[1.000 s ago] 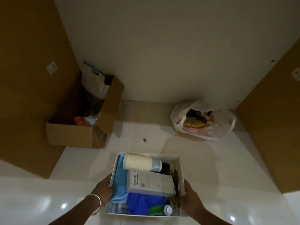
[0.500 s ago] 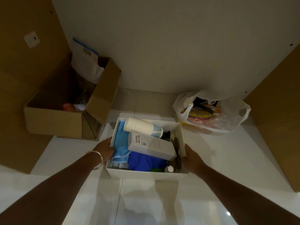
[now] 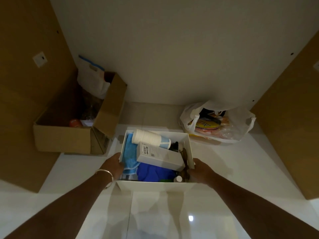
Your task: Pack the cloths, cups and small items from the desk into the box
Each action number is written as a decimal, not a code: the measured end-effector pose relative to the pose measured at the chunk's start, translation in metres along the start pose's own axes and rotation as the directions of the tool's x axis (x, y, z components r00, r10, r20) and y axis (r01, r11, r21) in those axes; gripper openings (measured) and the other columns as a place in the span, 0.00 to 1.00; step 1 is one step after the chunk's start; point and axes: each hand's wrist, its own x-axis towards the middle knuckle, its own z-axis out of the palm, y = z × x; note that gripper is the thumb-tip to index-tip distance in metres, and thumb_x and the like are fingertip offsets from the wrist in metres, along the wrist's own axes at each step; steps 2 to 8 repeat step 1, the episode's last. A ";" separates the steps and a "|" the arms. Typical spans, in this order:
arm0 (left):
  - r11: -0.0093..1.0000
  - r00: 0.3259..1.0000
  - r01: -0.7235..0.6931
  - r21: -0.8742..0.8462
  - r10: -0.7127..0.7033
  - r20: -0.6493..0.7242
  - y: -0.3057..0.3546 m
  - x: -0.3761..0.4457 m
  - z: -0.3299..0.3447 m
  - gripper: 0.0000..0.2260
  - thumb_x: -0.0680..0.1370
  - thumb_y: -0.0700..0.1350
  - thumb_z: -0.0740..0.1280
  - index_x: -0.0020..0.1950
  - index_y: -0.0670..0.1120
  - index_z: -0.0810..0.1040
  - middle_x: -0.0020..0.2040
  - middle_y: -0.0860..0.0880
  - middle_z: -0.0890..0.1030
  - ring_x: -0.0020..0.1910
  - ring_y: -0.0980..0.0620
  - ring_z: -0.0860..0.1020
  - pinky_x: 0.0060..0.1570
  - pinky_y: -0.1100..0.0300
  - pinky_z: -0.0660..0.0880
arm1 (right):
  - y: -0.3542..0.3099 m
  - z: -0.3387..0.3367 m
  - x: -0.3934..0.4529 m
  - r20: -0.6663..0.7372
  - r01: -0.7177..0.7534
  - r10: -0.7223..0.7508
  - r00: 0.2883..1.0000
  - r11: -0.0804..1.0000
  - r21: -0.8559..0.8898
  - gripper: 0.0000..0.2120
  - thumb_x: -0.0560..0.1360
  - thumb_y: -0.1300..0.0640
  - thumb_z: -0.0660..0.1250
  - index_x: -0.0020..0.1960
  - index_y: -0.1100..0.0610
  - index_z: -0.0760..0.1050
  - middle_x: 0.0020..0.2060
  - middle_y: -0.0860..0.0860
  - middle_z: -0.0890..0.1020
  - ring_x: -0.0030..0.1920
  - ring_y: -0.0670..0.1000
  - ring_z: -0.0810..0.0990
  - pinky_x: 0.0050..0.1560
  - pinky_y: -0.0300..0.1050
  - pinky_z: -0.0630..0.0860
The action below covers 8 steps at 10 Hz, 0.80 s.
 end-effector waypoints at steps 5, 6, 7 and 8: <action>1.000 0.999 -0.027 0.016 0.027 0.022 0.007 -0.036 -0.006 0.16 0.78 0.42 0.65 0.66 0.47 0.72 0.58 0.44 0.80 0.48 0.51 0.78 0.45 0.59 0.76 | -0.001 -0.011 -0.034 0.053 -0.010 0.007 0.999 0.998 0.069 0.27 0.74 0.55 0.66 0.71 0.54 0.64 0.62 0.55 0.76 0.57 0.54 0.76 0.58 0.49 0.77; 1.000 0.999 -0.027 0.016 0.027 0.022 0.007 -0.036 -0.006 0.16 0.78 0.42 0.65 0.66 0.47 0.72 0.58 0.44 0.80 0.48 0.51 0.78 0.45 0.59 0.76 | -0.001 -0.011 -0.034 0.053 -0.010 0.007 0.999 0.998 0.069 0.27 0.74 0.55 0.66 0.71 0.54 0.64 0.62 0.55 0.76 0.57 0.54 0.76 0.58 0.49 0.77; 1.000 0.999 -0.027 0.016 0.027 0.022 0.007 -0.036 -0.006 0.16 0.78 0.42 0.65 0.66 0.47 0.72 0.58 0.44 0.80 0.48 0.51 0.78 0.45 0.59 0.76 | -0.001 -0.011 -0.034 0.053 -0.010 0.007 0.999 0.998 0.069 0.27 0.74 0.55 0.66 0.71 0.54 0.64 0.62 0.55 0.76 0.57 0.54 0.76 0.58 0.49 0.77; 1.000 0.999 -0.027 0.016 0.027 0.022 0.007 -0.036 -0.006 0.16 0.78 0.42 0.65 0.66 0.47 0.72 0.58 0.44 0.80 0.48 0.51 0.78 0.45 0.59 0.76 | -0.001 -0.011 -0.034 0.053 -0.010 0.007 0.999 0.998 0.069 0.27 0.74 0.55 0.66 0.71 0.54 0.64 0.62 0.55 0.76 0.57 0.54 0.76 0.58 0.49 0.77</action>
